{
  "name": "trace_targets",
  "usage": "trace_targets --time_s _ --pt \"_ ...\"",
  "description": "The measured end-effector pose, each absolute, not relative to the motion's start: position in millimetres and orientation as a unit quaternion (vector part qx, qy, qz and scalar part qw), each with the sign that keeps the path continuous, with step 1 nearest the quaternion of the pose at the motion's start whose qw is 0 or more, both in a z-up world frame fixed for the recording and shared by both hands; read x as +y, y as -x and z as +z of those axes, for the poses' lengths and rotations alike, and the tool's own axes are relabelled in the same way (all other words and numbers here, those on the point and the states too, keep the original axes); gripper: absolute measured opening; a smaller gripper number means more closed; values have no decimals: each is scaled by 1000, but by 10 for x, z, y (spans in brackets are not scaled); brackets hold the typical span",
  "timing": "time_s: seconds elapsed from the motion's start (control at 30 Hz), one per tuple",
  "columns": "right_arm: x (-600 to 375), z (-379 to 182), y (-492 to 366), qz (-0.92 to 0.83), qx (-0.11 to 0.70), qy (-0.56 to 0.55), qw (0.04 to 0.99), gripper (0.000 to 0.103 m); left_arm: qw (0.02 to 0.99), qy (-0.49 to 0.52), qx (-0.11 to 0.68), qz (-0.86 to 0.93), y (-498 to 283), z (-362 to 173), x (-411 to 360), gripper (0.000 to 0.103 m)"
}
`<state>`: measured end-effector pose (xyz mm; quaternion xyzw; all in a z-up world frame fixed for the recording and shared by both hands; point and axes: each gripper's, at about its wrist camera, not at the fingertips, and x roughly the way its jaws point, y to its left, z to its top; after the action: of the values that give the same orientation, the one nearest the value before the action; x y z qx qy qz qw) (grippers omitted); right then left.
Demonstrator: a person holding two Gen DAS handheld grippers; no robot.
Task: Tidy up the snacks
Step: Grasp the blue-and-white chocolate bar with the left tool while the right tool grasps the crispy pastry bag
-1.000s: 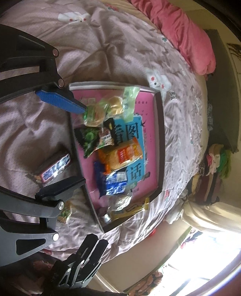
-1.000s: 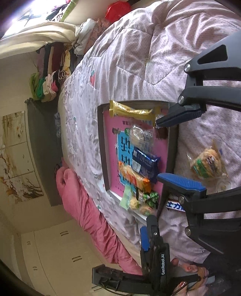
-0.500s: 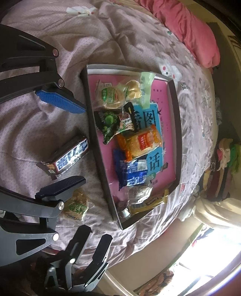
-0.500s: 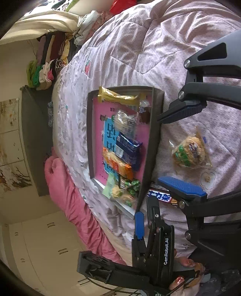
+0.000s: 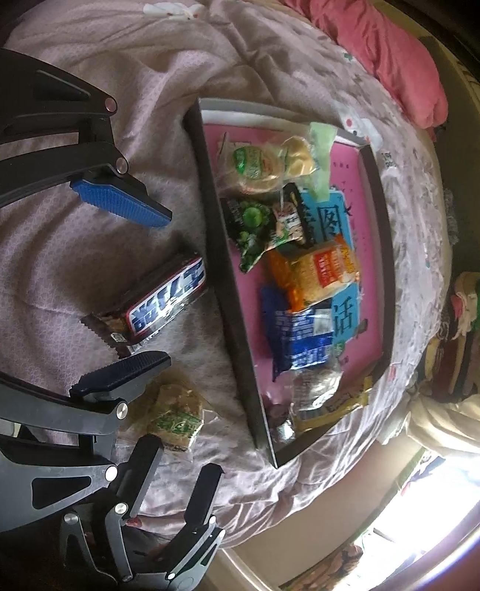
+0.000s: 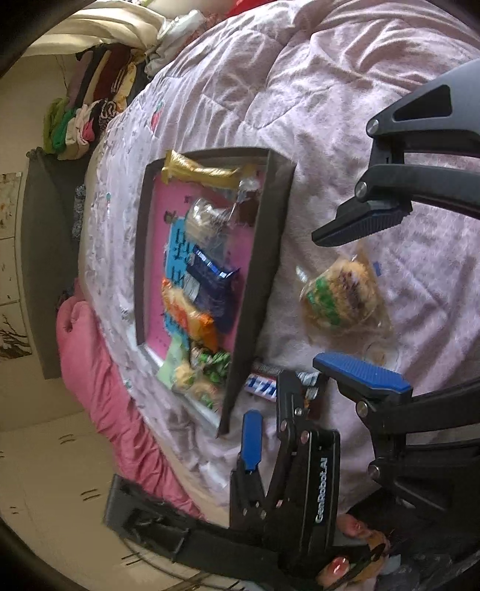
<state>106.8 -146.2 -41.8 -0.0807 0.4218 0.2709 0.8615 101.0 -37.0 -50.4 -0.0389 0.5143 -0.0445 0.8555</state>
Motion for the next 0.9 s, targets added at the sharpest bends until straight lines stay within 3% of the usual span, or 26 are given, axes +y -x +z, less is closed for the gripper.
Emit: trace_targets --time_s 0.77,0.9 --pt "-1119 -806 -1130 283 430 195 835 59 844 47 532 -43 -1090 -684 -402 72" --pt "-1091 -829 -1129 286 429 198 834 50 844 51 533 -44 -1091 -699 -383 72"
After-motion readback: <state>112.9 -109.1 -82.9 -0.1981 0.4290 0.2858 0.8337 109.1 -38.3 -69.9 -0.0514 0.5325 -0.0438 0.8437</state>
